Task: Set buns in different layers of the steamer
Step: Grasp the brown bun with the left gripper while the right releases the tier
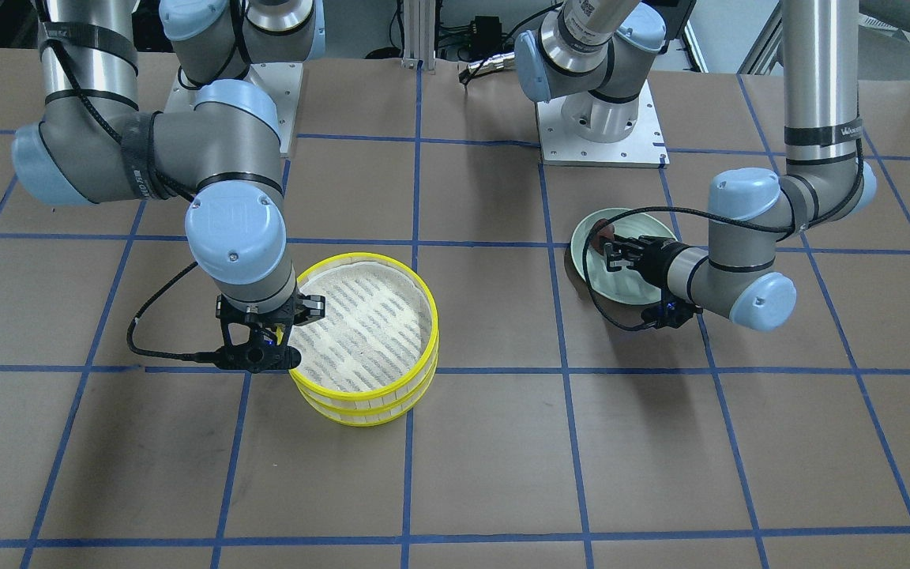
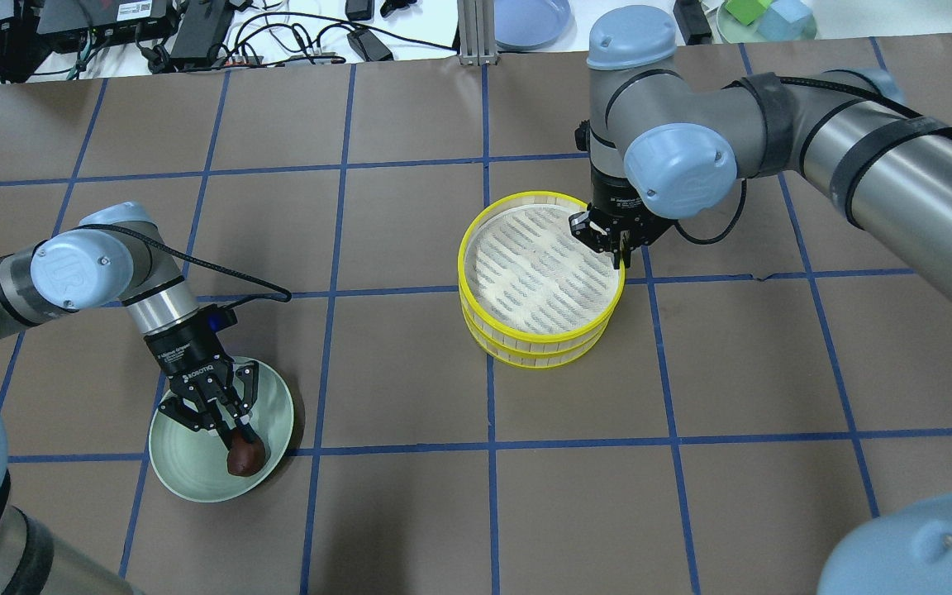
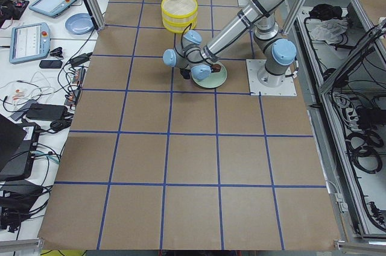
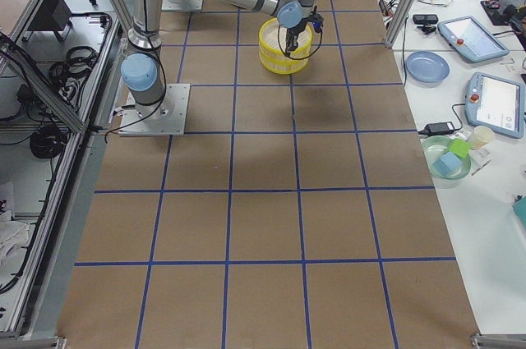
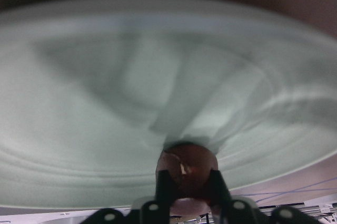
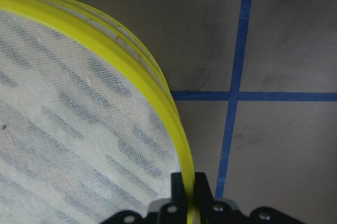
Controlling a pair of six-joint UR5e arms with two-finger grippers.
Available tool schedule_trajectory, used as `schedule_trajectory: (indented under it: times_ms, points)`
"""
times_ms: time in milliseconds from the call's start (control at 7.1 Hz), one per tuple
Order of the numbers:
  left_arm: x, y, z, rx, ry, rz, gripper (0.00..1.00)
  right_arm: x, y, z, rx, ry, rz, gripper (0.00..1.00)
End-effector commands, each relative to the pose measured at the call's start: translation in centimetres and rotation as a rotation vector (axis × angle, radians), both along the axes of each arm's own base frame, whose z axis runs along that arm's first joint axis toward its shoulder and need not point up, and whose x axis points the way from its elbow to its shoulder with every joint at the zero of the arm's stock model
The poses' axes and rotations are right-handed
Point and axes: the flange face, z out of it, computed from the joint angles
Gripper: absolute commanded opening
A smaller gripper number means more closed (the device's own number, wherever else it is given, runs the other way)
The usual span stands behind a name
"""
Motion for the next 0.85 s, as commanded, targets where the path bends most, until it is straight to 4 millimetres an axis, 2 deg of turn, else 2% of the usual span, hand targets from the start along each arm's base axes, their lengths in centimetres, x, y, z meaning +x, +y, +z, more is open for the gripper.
schedule_trajectory:
  times_ms: [0, 141, 282, 423, 563, 704]
  points:
    - [0.1, -0.5, 1.1, -0.024, -0.010, -0.001, 0.00, 0.0, 0.0, 0.0, 0.001, -0.005, -0.003, 0.61]
    - [0.4, -0.7, 2.2, -0.050, -0.027, -0.014, 0.00, 0.0, -0.2, 1.6, -0.031, -0.007, 0.004, 1.00]
    - [1.1, -2.7, 5.9, -0.099, -0.047, -0.015, 0.00, -0.1, 0.3, 5.4, -0.095, -0.031, -0.003, 1.00]
    - [1.8, -4.9, 11.2, -0.134, -0.059, -0.014, 0.00, 0.2, 1.3, 10.2, -0.175, -0.087, -0.010, 1.00]
    - [1.5, -6.9, 15.5, -0.216, -0.105, -0.003, 0.00, 0.4, 2.4, 15.7, -0.257, -0.143, -0.011, 1.00]
    - [-0.2, -8.2, 18.8, -0.294, -0.151, 0.003, 0.00, -0.5, 4.5, 19.9, -0.281, -0.146, -0.020, 1.00]
